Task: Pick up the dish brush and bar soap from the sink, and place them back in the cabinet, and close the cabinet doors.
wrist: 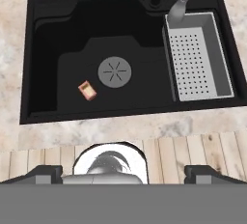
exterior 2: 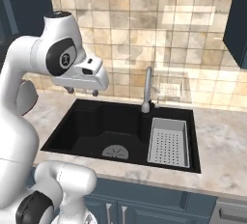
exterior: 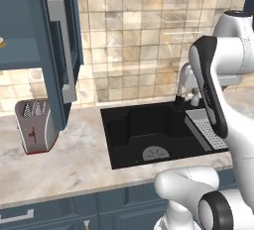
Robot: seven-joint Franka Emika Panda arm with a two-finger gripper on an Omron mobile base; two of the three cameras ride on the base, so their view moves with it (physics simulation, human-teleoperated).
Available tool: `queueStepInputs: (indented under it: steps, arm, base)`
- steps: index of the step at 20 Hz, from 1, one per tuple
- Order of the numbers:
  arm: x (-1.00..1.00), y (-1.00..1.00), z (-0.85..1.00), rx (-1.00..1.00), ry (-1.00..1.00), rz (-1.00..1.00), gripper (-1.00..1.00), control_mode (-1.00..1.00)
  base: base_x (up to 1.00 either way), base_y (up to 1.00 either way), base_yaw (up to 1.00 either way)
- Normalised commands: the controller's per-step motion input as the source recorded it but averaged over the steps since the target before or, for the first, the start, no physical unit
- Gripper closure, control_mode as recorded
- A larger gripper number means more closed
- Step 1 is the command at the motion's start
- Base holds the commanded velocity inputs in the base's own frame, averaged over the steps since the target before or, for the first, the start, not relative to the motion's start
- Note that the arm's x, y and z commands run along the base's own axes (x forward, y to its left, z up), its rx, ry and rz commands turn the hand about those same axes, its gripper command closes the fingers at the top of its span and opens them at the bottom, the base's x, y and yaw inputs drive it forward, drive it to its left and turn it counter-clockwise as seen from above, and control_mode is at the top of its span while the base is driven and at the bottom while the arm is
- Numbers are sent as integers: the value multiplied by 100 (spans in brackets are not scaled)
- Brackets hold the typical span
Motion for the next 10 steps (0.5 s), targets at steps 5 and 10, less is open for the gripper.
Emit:
queueStepInputs:
  steps: [5, 10]
  arm:
    - [31, 15, -22, 0, 0, 0, -100, -100]
    - [27, 20, -21, 0, 0, 0, -100, -100]
  base:
    - [0, 0, 0]
    - [0, 0, 0]
